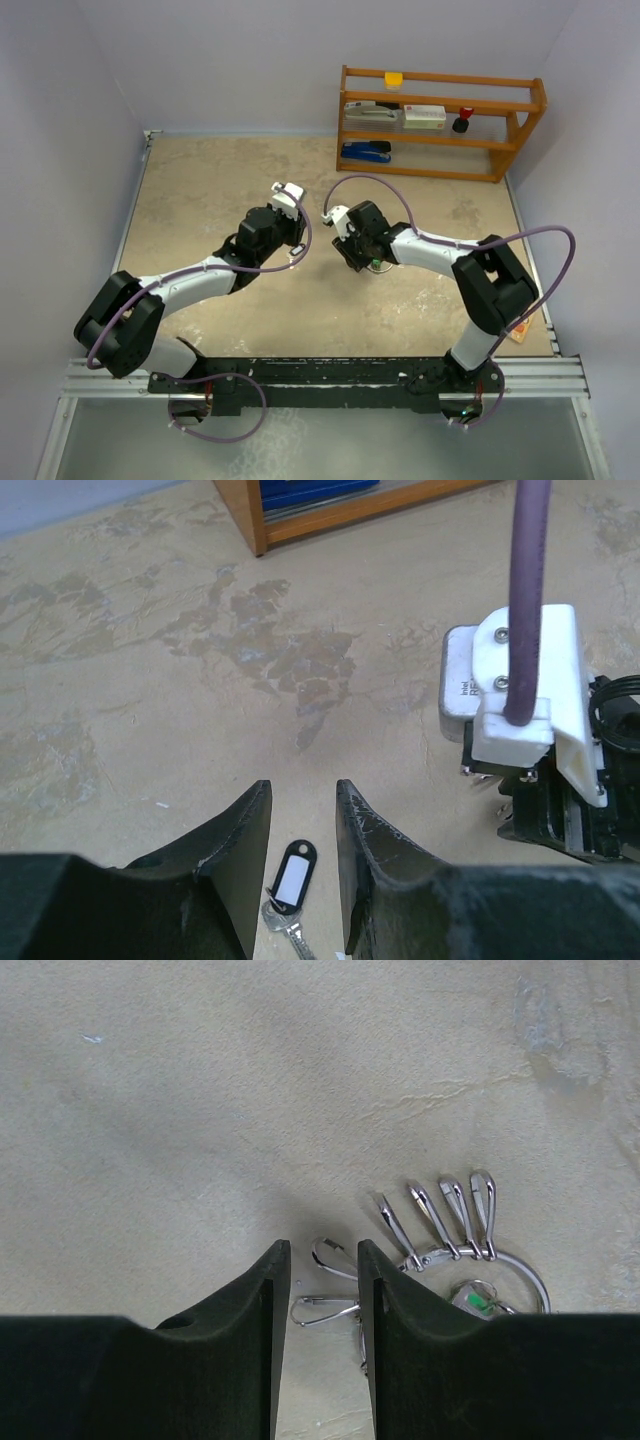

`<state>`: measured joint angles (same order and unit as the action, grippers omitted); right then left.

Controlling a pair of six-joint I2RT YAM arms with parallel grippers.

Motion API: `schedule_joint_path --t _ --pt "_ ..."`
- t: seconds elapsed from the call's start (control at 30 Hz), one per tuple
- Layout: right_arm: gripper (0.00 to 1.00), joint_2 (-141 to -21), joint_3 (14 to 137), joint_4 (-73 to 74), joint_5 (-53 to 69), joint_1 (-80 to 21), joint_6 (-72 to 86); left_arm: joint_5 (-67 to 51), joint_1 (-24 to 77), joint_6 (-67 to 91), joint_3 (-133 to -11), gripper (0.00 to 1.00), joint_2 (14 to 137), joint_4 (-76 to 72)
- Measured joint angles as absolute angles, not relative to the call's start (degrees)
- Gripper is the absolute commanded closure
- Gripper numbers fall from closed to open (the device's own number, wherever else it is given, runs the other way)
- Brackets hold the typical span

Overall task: Put the keys on the keyring
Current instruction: Pick up the keyring from the center of the board.

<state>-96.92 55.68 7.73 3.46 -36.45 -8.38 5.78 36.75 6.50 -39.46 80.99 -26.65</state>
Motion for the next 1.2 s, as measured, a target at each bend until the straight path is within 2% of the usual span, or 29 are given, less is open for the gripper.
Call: schedule_joint_path --t 0.37,0.47,0.67,0.97,1.2 --pt "0.67 -99.31 56.69 7.90 0.84 -36.67 -8.62 5.74 36.47 6.50 -39.44 0.71 80.97 -26.65" --pt "0.72 -99.31 56.99 8.58 -0.38 -36.71 -8.60 5.74 36.36 6.50 -39.44 0.71 80.97 -26.65" --pt "0.91 -99.35 57.21 9.17 -1.04 -36.71 -8.67 5.74 36.27 6.50 -38.96 0.71 80.14 -26.70" --pt "0.99 -99.48 57.65 8.91 -0.99 -36.71 -8.58 5.69 35.97 6.50 -38.59 0.71 79.81 -26.74" --pt "1.00 -97.69 57.63 6.98 -0.69 -36.71 -8.01 5.61 35.94 6.50 -38.50 0.71 79.70 -26.74"
